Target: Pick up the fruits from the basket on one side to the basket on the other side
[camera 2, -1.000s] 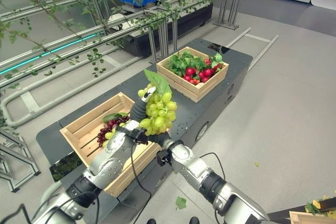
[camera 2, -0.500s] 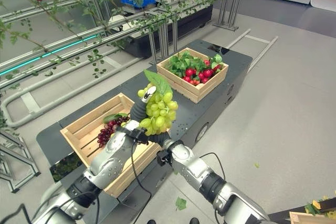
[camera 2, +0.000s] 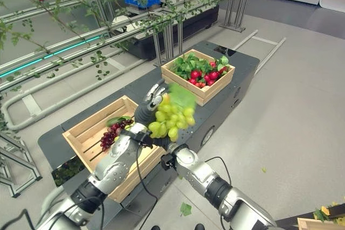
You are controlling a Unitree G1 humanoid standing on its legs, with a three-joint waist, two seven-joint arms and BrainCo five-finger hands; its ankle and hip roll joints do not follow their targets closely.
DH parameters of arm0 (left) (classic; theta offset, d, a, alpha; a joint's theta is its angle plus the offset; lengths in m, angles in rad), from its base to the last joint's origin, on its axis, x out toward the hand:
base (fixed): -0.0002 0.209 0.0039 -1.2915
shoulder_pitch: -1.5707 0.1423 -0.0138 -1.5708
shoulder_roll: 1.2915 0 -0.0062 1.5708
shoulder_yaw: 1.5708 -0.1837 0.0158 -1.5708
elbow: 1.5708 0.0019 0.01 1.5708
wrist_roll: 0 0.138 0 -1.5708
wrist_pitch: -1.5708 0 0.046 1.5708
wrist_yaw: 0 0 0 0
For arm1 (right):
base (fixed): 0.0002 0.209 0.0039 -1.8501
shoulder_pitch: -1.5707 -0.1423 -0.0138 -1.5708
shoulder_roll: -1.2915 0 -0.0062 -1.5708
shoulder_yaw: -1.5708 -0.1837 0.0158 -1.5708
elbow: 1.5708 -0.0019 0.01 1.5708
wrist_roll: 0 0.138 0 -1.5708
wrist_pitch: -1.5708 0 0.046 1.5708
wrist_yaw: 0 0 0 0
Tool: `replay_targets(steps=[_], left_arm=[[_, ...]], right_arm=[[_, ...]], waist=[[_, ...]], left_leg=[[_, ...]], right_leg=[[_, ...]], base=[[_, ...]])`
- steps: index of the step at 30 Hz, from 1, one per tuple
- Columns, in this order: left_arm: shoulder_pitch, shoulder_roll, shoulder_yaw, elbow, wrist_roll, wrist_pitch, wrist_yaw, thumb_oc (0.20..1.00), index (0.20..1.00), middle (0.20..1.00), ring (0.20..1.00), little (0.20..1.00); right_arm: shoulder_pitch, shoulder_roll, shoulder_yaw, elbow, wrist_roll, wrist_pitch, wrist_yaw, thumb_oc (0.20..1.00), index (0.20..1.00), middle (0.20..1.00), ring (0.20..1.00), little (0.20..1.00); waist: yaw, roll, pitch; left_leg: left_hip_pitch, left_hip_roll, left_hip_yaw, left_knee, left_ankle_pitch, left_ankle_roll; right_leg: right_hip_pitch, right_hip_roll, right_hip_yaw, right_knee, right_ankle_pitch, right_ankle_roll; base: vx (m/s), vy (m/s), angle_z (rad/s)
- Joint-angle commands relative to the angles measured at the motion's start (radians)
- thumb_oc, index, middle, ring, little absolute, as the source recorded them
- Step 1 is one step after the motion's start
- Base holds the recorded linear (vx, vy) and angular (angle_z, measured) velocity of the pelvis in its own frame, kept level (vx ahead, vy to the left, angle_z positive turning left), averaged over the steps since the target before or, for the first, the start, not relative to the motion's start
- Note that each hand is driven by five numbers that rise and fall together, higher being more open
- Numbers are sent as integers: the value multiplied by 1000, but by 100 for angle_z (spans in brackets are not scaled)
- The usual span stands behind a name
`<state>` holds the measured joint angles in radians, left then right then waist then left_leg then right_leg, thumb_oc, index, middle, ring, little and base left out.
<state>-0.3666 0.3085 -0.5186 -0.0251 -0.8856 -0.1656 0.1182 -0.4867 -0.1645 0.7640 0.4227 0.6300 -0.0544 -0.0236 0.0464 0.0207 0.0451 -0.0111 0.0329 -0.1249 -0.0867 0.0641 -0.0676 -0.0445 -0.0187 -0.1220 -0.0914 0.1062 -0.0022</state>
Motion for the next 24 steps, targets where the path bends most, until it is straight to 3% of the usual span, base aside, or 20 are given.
replay_targets(steps=[1,13,24], left_arm=[[-61,-44,10,-14,1,-67,-6,1000,1000,1000,1000,1000],[83,2,133,-85,42,-85,-5,1000,1000,1000,1000,1000],[114,1,166,-86,49,-90,-7,1000,1000,1000,1000,1000]], right_arm=[[-128,124,-53,-2,-31,-80,2,200,200,200,200,200],[-101,84,-113,-12,-83,-89,-12,200,200,200,200,200],[-88,75,-124,-22,-95,-90,-7,200,200,200,200,200]], waist=[[10,-46,-13],[30,-55,-10],[35,-58,-8]], left_leg=[[21,-46,12,2,-80,48],[20,-46,5,3,-82,49],[18,-47,4,3,-82,49]], right_leg=[[73,-14,20,4,-112,82],[74,-14,14,4,-114,81],[74,-16,10,4,-114,81]], base=[[0,0,0],[0,0,0],[-1,2,2]])
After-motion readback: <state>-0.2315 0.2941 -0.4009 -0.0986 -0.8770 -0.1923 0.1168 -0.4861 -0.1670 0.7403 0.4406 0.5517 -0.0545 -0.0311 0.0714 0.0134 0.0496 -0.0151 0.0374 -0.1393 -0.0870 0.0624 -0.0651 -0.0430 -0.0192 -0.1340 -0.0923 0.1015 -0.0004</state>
